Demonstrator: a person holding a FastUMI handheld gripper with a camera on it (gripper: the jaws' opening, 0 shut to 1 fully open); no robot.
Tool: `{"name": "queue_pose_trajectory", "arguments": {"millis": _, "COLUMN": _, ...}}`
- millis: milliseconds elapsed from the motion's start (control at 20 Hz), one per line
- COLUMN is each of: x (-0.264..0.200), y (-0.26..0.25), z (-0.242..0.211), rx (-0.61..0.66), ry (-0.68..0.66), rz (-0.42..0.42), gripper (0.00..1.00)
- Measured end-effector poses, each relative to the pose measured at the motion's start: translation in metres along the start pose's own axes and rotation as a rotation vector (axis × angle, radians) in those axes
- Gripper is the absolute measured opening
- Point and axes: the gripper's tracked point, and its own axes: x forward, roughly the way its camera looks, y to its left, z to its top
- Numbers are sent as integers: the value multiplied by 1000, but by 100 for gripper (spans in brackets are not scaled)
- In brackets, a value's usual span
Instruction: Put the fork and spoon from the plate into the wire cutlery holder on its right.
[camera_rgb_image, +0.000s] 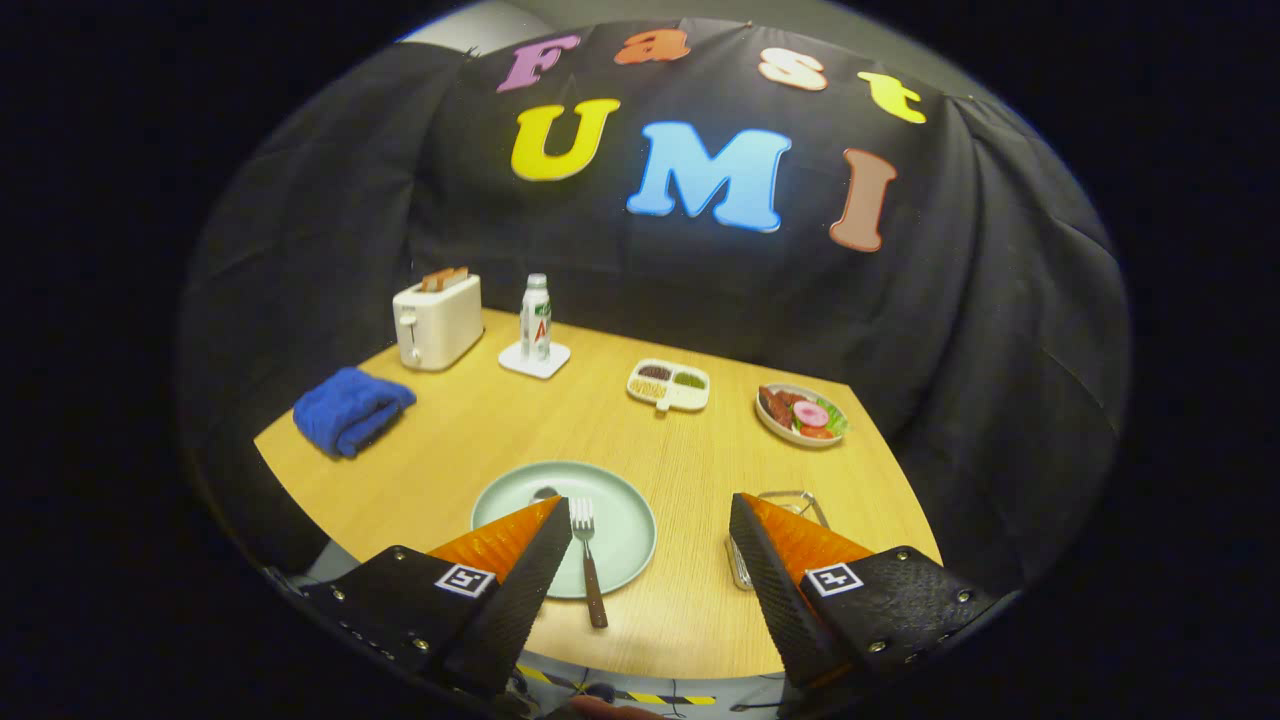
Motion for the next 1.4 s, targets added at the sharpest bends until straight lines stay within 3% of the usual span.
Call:
{"name": "queue_pose_trajectory", "arguments": {"millis": 500, "x": 37, "y": 14, "z": -94, "rx": -128, "ry": 344, "rz": 78, "gripper": 97}}
{"name": "queue_pose_trajectory", "arguments": {"millis": 750, "x": 56, "y": 18, "z": -115, "rx": -161, "ry": 434, "rz": 83, "gripper": 95}}
{"name": "queue_pose_trajectory", "arguments": {"millis": 850, "x": 60, "y": 24, "z": -122, "rx": -176, "ry": 453, "rz": 116, "gripper": 82}}
{"name": "queue_pose_trajectory", "arguments": {"millis": 950, "x": 61, "y": 28, "z": -125, "rx": -181, "ry": 472, "rz": 141, "gripper": 61}}
{"name": "queue_pose_trajectory", "arguments": {"millis": 1000, "x": 61, "y": 30, "z": -126, "rx": -169, "ry": 476, "rz": 154, "gripper": 38}}
{"name": "queue_pose_trajectory", "arguments": {"millis": 1100, "x": 60, "y": 29, "z": -126, "rx": -157, "ry": 485, "rz": 155, "gripper": 18}}
{"name": "queue_pose_trajectory", "arguments": {"millis": 1250, "x": 54, "y": 24, "z": -115, "rx": -165, "ry": 475, "rz": 164, "gripper": 18}}
{"name": "queue_pose_trajectory", "arguments": {"millis": 1350, "x": 49, "y": 17, "z": -92, "rx": -157, "ry": 439, "rz": 125, "gripper": 19}}
{"name": "queue_pose_trajectory", "arguments": {"millis": 1400, "x": 54, "y": 8, "z": -106, "rx": -161, "ry": 475, "rz": 124, "gripper": 1}}
